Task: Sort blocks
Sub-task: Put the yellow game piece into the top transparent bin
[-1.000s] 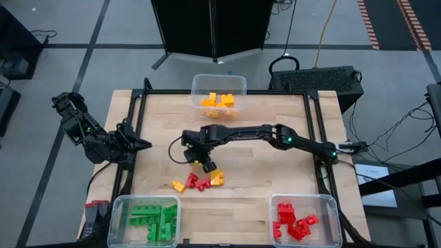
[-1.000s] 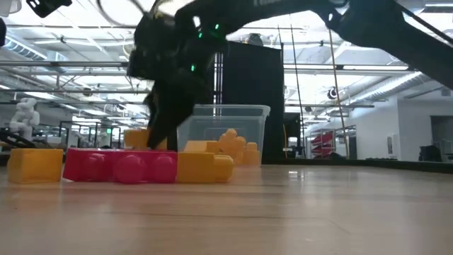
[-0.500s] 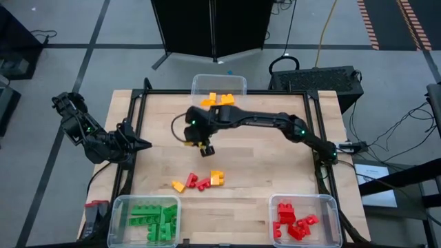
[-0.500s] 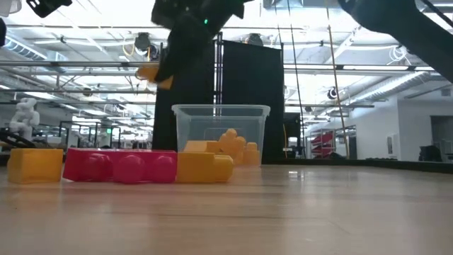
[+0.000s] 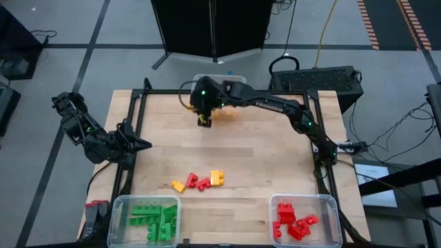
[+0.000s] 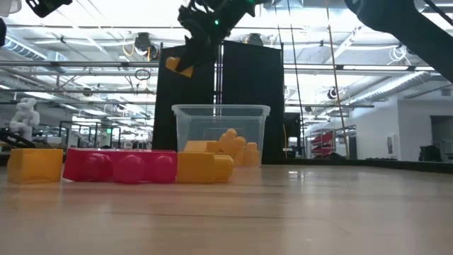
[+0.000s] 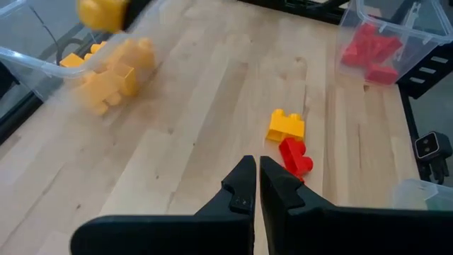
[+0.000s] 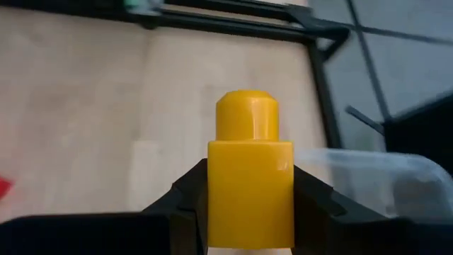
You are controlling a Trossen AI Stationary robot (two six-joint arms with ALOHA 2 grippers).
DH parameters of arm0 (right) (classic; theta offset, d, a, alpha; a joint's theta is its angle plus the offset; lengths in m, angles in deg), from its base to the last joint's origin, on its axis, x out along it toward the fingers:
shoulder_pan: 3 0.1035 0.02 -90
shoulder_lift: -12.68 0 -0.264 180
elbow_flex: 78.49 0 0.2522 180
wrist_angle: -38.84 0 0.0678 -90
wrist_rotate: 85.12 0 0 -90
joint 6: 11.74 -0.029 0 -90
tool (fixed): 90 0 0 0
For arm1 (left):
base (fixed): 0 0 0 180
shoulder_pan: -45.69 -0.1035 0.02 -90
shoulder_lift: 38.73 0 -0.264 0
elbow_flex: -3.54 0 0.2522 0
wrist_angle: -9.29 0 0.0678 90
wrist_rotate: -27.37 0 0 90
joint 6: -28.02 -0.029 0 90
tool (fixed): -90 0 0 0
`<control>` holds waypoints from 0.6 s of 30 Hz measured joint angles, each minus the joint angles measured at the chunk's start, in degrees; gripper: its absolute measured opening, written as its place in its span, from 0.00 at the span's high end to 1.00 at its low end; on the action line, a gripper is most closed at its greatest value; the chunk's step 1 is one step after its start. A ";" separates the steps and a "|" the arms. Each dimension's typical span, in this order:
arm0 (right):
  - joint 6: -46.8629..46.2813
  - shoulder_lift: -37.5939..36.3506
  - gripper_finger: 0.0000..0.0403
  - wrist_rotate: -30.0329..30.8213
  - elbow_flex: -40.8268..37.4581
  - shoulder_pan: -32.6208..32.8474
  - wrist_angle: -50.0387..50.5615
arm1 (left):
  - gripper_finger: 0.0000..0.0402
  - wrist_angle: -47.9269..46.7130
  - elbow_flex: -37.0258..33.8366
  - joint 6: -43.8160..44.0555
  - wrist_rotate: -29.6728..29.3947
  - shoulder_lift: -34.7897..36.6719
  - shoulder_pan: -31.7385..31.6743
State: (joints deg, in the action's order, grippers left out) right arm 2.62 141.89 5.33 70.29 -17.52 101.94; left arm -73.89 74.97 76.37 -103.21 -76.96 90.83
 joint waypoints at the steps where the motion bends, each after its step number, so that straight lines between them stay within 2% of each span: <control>1: -0.63 -0.02 0.72 0.61 0.00 -0.71 -0.15 | 0.99 -0.03 0.00 0.56 0.00 -0.01 -0.01; 13: -12.11 -0.02 0.72 1.60 -0.02 -10.74 2.11 | 0.99 -0.07 0.00 0.88 0.00 0.01 -0.01; 18: -13.73 -0.01 0.72 1.56 -0.04 -13.80 3.92 | 0.99 -0.29 0.00 0.86 0.00 -0.01 -0.01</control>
State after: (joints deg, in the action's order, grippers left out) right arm -11.11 141.88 6.89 70.25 -31.32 105.86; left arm -74.18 74.97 77.23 -103.21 -76.97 90.82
